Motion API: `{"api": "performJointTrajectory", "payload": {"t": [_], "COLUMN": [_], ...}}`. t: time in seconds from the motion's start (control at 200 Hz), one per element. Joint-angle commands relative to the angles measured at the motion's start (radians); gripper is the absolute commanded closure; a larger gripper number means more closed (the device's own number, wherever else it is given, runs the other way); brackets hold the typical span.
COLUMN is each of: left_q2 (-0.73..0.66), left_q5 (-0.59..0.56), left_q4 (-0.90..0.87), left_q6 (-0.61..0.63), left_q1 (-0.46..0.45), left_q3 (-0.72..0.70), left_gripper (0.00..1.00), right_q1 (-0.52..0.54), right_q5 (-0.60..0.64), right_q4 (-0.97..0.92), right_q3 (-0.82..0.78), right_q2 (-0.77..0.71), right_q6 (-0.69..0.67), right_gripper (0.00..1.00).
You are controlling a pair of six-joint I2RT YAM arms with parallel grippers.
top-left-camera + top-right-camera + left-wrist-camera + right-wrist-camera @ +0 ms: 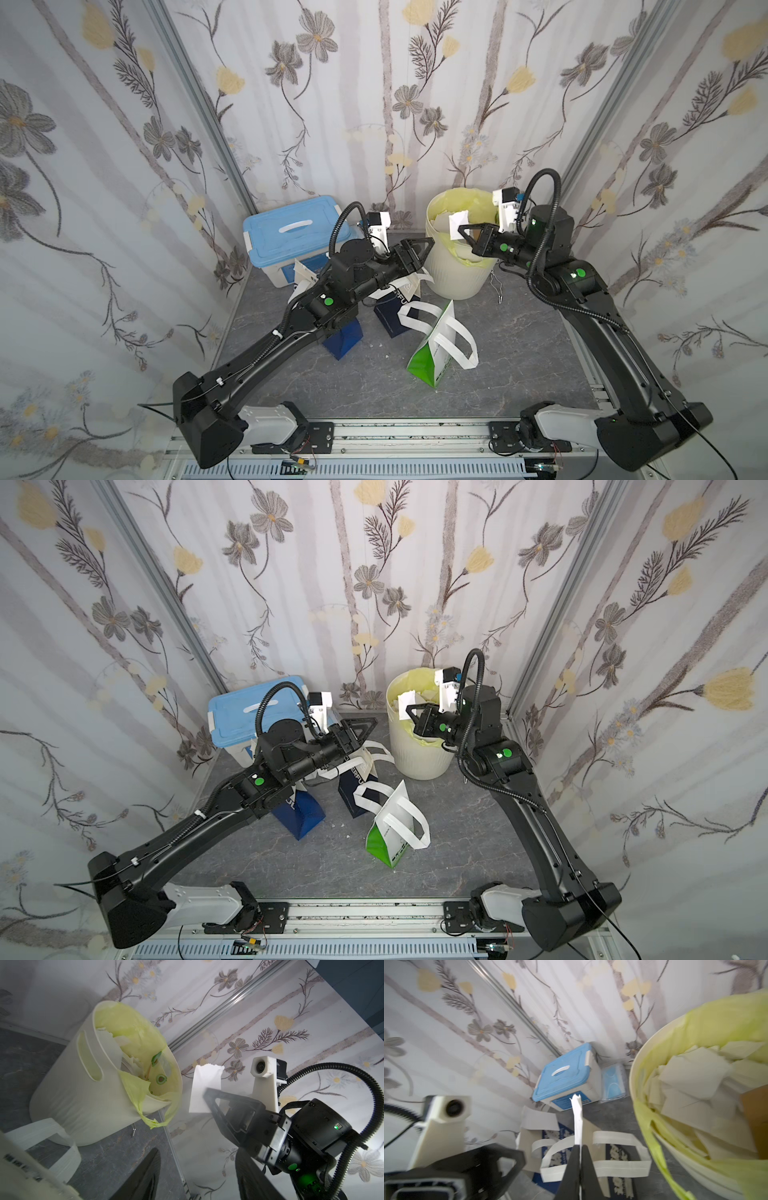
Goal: Shred takeout receipts and throw away
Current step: Place the takeout receipt in the trash bin.
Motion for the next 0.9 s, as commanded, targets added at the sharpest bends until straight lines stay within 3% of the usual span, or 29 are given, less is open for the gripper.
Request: {"api": "performJointTrajectory", "payload": {"t": [0.0, 0.045, 0.14, 0.245, 0.445, 0.54, 0.694, 0.749, 0.819, 0.894], "left_q2": [-0.07, -0.095, -0.131, -0.164, -0.191, -0.179, -0.144, -0.139, -0.126, -0.097], "left_q5": [-0.244, -0.296, -0.384, -0.422, -0.407, -0.369, -0.338, -0.368, -0.383, -0.371], "left_q4": [-0.242, -0.321, -0.482, -0.613, -0.795, -0.876, -1.025, -1.071, -1.126, -1.165], "left_q6": [0.064, 0.078, 0.085, 0.071, 0.078, 0.115, 0.176, 0.17, 0.151, 0.144], "left_q1": [0.004, 0.005, 0.019, 0.06, 0.172, 0.235, 0.325, 0.342, 0.369, 0.389], "left_q3": [0.02, 0.04, 0.083, 0.101, 0.149, 0.181, 0.271, 0.287, 0.302, 0.321], "left_gripper": [0.41, 0.42, 0.43, 0.43, 0.44, 0.44, 0.4, 0.32, 0.14, 0.11], "right_q1": [-0.005, -0.008, -0.012, -0.012, -0.012, -0.012, 0.007, 0.023, 0.043, 0.062], "right_q5": [0.317, 0.387, 0.497, 0.574, 0.603, 0.56, 0.405, 0.38, 0.358, 0.341], "right_q4": [-0.133, -0.178, -0.308, -0.419, -0.417, -0.427, -0.401, -0.362, -0.285, -0.188], "right_q3": [0.149, 0.227, 0.422, 0.61, 0.629, 0.628, 0.531, 0.431, 0.274, 0.092], "right_q2": [0.174, 0.257, 0.418, 0.535, 0.498, 0.456, 0.309, 0.229, 0.118, -0.026], "right_q6": [-0.201, -0.23, -0.257, -0.267, -0.272, -0.277, -0.264, -0.252, -0.238, -0.218], "right_gripper": [0.86, 0.76, 0.73, 0.59, 0.5, 0.49, 0.47, 0.47, 0.45, 0.45]}}
